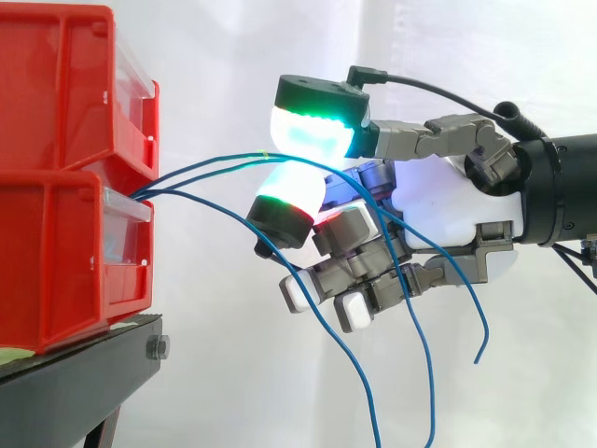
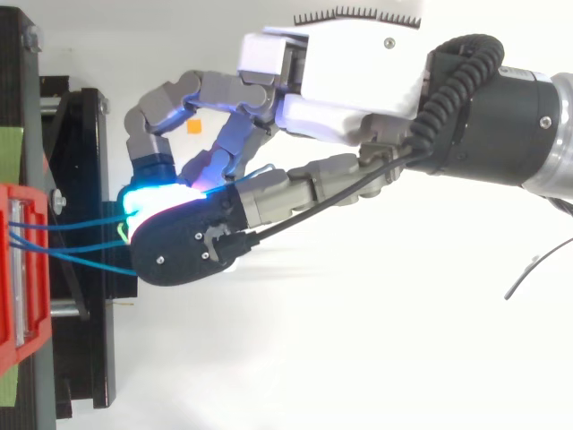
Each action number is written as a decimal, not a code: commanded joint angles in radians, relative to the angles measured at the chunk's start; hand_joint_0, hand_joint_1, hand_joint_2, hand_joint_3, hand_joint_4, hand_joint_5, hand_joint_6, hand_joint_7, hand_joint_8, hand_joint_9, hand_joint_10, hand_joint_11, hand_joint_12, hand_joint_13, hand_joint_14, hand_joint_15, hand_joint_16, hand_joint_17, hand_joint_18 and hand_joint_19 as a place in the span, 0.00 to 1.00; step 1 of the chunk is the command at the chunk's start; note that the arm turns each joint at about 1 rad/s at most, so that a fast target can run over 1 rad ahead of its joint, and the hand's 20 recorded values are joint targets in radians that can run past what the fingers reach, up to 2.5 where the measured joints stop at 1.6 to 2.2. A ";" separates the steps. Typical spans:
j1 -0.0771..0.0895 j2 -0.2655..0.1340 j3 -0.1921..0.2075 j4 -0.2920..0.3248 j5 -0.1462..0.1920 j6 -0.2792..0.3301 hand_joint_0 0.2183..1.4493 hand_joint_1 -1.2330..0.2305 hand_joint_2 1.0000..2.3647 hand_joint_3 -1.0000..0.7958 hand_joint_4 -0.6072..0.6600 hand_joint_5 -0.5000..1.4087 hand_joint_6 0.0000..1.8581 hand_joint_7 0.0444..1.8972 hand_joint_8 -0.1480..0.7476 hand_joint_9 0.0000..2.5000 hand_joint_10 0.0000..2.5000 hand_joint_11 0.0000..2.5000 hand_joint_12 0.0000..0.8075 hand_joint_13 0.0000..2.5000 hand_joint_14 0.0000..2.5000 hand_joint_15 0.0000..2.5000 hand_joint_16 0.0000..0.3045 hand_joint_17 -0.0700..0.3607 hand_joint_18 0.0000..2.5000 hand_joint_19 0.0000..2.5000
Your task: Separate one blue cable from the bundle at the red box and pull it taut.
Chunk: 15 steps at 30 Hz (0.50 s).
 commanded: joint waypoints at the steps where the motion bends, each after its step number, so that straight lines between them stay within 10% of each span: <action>1: 0.000 -0.002 0.000 0.001 0.000 -0.002 0.34 0.27 0.01 0.44 0.59 0.17 0.46 0.63 0.55 0.43 0.01 0.46 0.50 0.29 0.01 0.23 0.16 0.42 0.32 0.31; 15: 0.000 0.000 0.000 0.003 0.000 -0.003 0.41 0.18 0.00 0.28 0.62 0.15 0.47 0.58 0.54 0.38 0.01 0.45 0.50 0.27 0.01 0.22 0.16 0.42 0.30 0.28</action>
